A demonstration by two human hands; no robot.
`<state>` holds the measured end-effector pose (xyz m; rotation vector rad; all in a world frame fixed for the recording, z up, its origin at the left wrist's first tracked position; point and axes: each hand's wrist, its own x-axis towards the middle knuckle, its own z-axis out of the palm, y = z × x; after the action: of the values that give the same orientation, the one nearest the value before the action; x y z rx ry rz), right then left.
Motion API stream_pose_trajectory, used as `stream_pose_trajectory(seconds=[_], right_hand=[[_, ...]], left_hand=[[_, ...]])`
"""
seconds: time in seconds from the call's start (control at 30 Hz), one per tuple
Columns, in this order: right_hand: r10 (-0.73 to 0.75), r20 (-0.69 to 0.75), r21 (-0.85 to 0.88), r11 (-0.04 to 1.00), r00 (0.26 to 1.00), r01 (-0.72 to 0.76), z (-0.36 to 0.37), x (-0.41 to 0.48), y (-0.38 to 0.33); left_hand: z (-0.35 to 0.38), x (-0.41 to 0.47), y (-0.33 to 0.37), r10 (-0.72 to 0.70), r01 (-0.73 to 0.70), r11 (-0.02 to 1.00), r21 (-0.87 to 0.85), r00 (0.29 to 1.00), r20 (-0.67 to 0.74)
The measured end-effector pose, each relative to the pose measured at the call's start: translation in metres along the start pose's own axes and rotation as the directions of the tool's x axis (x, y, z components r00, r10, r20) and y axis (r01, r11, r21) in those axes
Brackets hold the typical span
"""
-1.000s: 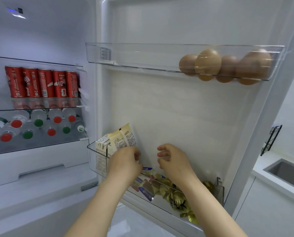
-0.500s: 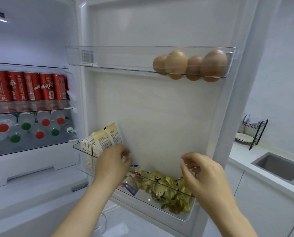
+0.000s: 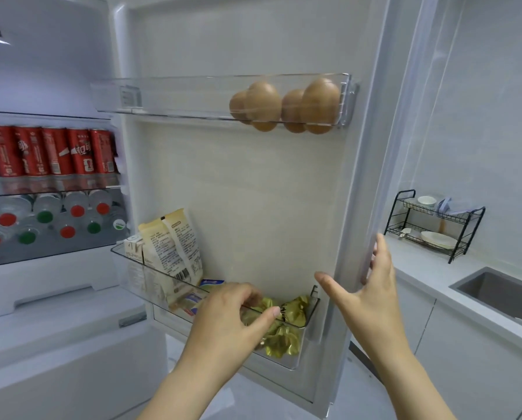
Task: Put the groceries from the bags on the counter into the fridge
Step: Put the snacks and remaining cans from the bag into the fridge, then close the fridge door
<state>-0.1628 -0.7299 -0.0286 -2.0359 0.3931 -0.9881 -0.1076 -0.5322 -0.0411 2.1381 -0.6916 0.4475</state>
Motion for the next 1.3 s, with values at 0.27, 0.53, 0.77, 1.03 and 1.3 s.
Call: stream_pose_trajectory(seconds=[0.27,0.53,0.77,1.03,1.3], right_hand=[[0.103,0.02,-0.089,0.991,0.994,-0.101,-0.005,-0.012,-0.008],[0.129,-0.089,-0.104,0.985,0.988,-0.138,0.01,-0.084,-0.056],[0.1,-0.088,-0.049,0.993,0.991,-0.104,0.04,-0.162,-0.109],[-0.176,0.103,-0.064,0.981,0.979,0.183,0.064,-0.23,-0.147],[-0.331,0.38,0.231,0.938,0.864,0.257,0.099,-0.241,-0.188]], left_hand=[[-0.012,-0.015,-0.003,-0.066,0.067,0.991,-0.113,0.998,0.018],[-0.072,-0.075,-0.02,-0.064,0.074,0.983,-0.168,0.996,0.063],[-0.151,-0.151,-0.037,-0.122,0.128,0.98,-0.153,0.992,0.043],[-0.226,-0.205,-0.049,-0.206,0.194,0.971,-0.137,0.975,-0.079],[-0.267,-0.215,-0.061,-0.236,0.202,0.965,-0.167,0.948,-0.214]])
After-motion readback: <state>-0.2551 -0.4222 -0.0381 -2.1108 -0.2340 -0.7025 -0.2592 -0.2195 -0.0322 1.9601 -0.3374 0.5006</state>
